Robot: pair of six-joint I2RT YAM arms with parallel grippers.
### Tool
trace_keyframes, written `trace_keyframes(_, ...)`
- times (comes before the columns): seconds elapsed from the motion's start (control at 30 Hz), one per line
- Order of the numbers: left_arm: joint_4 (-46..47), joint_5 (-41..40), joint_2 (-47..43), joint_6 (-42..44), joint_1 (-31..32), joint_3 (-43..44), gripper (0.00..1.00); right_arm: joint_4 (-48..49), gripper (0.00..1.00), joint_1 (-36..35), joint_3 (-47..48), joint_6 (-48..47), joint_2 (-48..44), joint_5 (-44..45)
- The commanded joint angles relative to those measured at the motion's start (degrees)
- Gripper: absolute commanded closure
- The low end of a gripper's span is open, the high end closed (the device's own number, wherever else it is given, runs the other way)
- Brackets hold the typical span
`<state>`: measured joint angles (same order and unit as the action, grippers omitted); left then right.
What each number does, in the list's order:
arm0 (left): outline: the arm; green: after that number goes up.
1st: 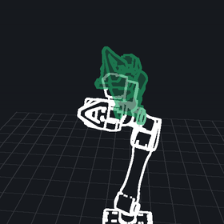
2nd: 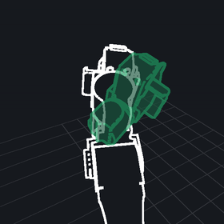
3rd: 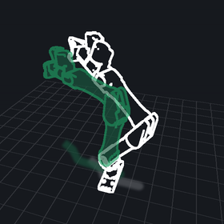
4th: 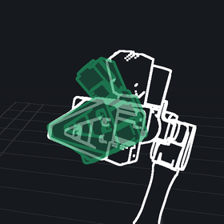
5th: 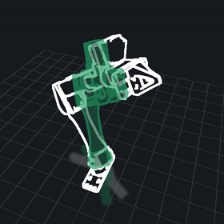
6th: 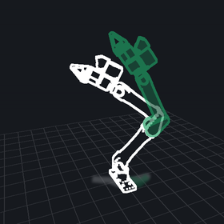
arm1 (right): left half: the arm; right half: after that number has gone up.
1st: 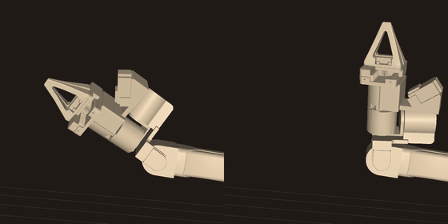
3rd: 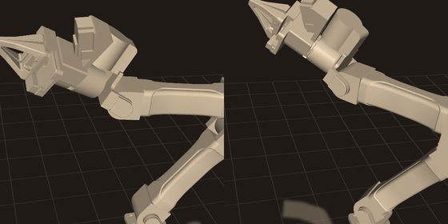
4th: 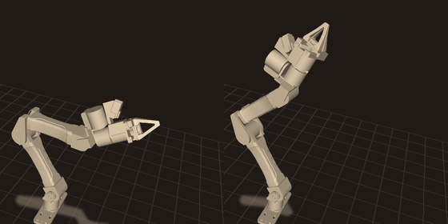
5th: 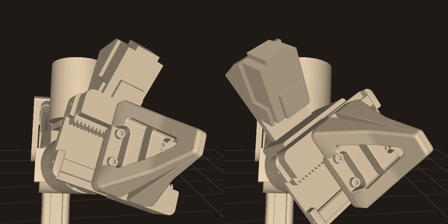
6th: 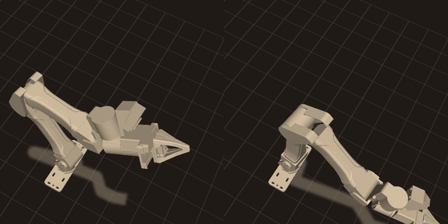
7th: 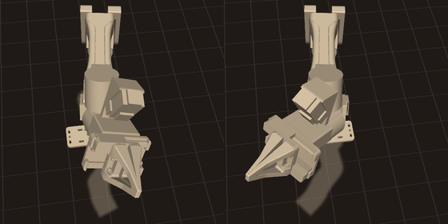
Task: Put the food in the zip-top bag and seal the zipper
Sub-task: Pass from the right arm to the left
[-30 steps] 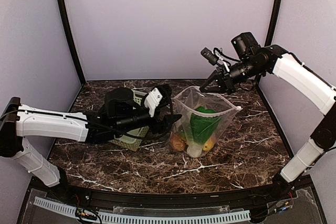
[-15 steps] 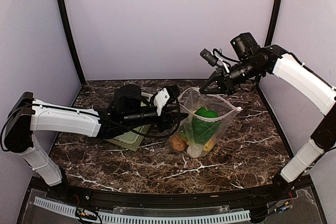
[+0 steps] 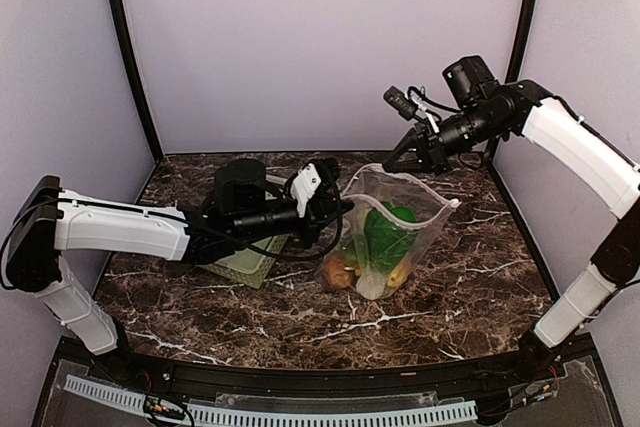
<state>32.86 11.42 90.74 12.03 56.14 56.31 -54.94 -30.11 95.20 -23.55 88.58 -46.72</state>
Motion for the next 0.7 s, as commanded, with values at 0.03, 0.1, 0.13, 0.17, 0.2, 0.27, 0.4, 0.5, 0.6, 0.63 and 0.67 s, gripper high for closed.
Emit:
trace_keyframes(0.03,-6.3,-4.4,-5.4,-2.6,-0.4,0.7,0.99,-2.7,0.75,9.1,4.4,-1.7,-0.5,-5.5)
trace_keyframes(0.1,-7.6,-5.1,-5.6,-3.5,-0.4,0.8,0.99,-4.2,0.67,13.4,3.7,-3.6,-1.5,-11.3)
trace_keyframes(0.13,-7.8,-5.6,-5.5,-4.4,-0.4,0.7,0.99,-4.5,0.65,15.2,1.8,-4.6,-2.5,-13.5)
trace_keyframes(0.17,-8.2,-5.9,-5.4,-4.9,-0.4,0.8,0.99,-4.4,0.62,17.0,-0.2,-5.5,-3.6,-15.5)
trace_keyframes(0.2,-8.4,-6.7,-5.3,-6.1,-0.4,0.9,0.99,-4.4,0.60,18.7,-2.5,-6.7,-4.8,-17.3)
trace_keyframes(0.27,-8.4,-7.7,-5.2,-7.9,-0.3,1.0,0.99,-4.6,0.57,21.9,-7.3,-9.5,-7.1,-20.1)
trace_keyframes(0.4,-8.4,-9.5,-5.3,-10.6,-0.4,0.9,0.99,-4.5,0.55,26.1,-17.5,-17.9,-12.3,-20.4)
trace_keyframes(0.5,-9.1,-11.8,-5.8,-11.6,-0.4,0.8,0.99,-3.7,0.54,29.0,-23.8,-22.3,-14.6,-22.1)
trace_keyframes(0.6,-10.2,-14.4,-6.2,-13.0,-0.4,0.8,0.99,-3.0,0.53,29.6,-28.6,-27.4,-15.0,-22.5)
trace_keyframes(0.63,-10.1,-14.5,-6.2,-13.1,-0.4,0.6,0.99,-1.6,0.53,29.6,-30.2,-28.0,-15.3,-22.4)
trace_keyframes(0.67,-9.6,-14.2,-6.4,-13.1,-0.4,0.3,0.99,0.7,0.53,29.6,-31.9,-27.6,-16.0,-22.1)
